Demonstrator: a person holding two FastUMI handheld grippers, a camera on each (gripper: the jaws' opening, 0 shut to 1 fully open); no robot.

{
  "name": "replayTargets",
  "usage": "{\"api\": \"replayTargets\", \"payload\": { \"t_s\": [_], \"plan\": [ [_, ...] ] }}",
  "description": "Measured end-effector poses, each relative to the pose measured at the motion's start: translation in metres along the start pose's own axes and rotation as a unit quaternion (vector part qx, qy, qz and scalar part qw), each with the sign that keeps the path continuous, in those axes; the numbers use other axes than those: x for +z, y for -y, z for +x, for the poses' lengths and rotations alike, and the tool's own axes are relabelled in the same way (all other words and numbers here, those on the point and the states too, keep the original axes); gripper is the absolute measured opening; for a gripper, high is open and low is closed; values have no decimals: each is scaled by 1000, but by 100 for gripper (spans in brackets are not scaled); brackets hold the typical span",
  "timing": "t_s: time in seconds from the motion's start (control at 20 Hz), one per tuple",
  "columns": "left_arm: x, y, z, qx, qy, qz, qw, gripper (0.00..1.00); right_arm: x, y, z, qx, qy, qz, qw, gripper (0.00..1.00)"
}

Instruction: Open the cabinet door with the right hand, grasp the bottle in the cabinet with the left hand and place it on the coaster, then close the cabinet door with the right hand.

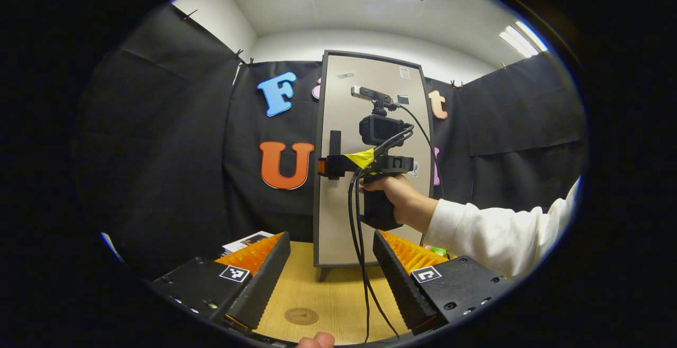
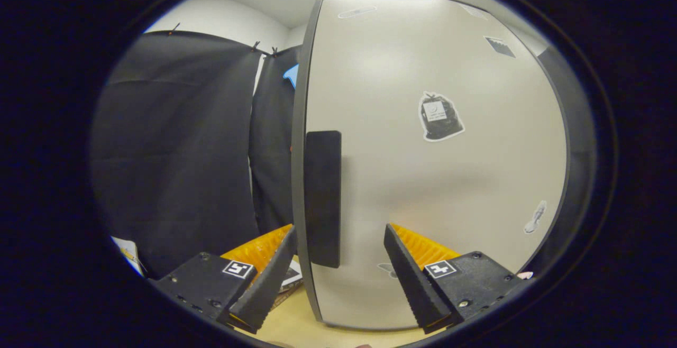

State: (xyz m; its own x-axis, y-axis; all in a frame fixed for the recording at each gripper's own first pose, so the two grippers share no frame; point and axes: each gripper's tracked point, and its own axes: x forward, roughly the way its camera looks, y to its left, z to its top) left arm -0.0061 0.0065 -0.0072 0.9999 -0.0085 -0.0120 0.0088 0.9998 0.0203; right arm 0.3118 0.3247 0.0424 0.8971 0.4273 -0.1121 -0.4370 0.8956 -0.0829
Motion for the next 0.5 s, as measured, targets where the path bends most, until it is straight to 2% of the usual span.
{"api": "replayTargets", "payload": {
  "t_s": [0.05, 0.15, 0.25, 0.3, 0.35, 0.4, 0.45, 0.5],
  "plan": [
    [1, -1, 1, 0, 0, -2, 1000, 95, -2, 1, 1, -7, -5, -1, 1000, 100],
    [2, -3, 1, 1, 1, -3, 1000, 95, 2, -4, 3, -3, 6, -5, 1000, 94],
    [1, -6, 2, 3, -1, 0, 1000, 95, 0, 3, 5, -26, 1, -21, 999, 89],
    [2, -8, 3, 5, 0, 1, 1000, 95, 0, 0, 9, -23, 0, -22, 999, 79],
    [2, -9, 3, 6, 1, 0, 1000, 95, -2, -4, 9, -22, -2, -22, 1000, 76],
    [2, -10, 3, 7, 1, -1, 1000, 95, -3, -6, 11, -20, -5, -19, 1000, 63],
    [1, -12, 4, 7, 1, -3, 1000, 95, -6, -9, 12, -19, -9, -18, 1000, 63],
    [1, -13, 3, 9, 0, -4, 1000, 95, -6, -11, 12, -19, -10, -18, 1000, 55]
  ]
}}
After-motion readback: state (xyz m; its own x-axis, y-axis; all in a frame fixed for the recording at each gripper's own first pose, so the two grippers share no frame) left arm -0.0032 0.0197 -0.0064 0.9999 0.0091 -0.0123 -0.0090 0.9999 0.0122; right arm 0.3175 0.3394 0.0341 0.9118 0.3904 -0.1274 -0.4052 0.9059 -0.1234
